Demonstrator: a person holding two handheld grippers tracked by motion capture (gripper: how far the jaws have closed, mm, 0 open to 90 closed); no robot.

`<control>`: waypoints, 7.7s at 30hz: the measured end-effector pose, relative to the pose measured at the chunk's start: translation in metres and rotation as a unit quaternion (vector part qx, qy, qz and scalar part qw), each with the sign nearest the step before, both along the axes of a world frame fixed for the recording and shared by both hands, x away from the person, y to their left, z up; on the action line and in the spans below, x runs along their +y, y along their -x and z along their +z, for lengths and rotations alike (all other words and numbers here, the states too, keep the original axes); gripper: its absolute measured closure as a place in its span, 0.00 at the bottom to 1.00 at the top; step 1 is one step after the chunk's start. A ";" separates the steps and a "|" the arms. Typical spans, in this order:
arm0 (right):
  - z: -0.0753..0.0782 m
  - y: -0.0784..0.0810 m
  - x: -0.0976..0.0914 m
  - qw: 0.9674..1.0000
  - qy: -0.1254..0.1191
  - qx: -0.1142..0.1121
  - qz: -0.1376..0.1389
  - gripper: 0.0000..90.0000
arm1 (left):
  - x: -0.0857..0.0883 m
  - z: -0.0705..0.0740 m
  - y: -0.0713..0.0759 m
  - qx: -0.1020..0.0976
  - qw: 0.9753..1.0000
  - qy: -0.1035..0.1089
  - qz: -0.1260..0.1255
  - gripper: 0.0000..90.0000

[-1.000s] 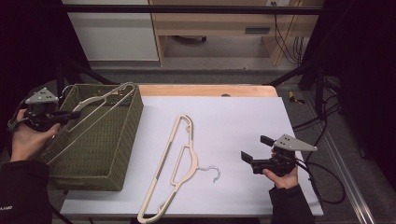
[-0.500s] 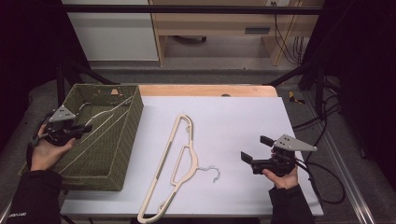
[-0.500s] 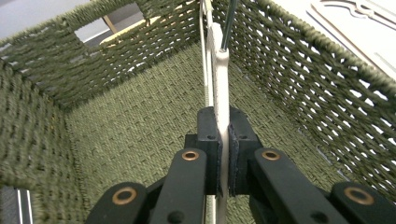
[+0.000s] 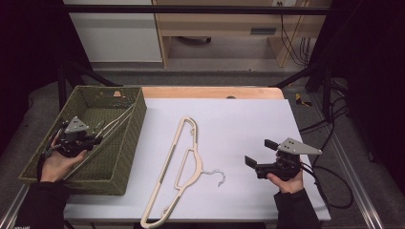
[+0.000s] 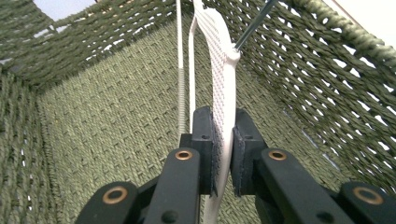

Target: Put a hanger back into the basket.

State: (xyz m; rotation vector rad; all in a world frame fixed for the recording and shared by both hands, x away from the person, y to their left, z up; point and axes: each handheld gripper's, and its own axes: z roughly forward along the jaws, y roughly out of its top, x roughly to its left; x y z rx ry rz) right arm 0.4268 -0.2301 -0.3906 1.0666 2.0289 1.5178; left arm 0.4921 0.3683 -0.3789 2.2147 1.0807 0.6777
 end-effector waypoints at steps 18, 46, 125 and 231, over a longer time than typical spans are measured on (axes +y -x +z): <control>0.000 0.001 0.001 1.000 0.000 0.001 0.005 0.03 | -0.016 -0.010 0.004 0.027 0.999 -0.014 -0.011 0.81; 0.004 0.004 0.006 1.000 -0.005 -0.008 0.014 0.03 | -0.003 0.043 0.048 -0.110 0.987 0.113 0.007 0.29; -0.074 -0.046 0.120 0.972 0.128 0.079 0.179 0.58 | -0.150 -0.032 0.088 -0.063 0.965 0.206 -0.151 0.06; -0.034 -0.034 0.118 0.954 0.170 0.084 0.230 0.99 | -0.288 -0.068 0.063 0.080 0.983 0.029 -0.160 0.81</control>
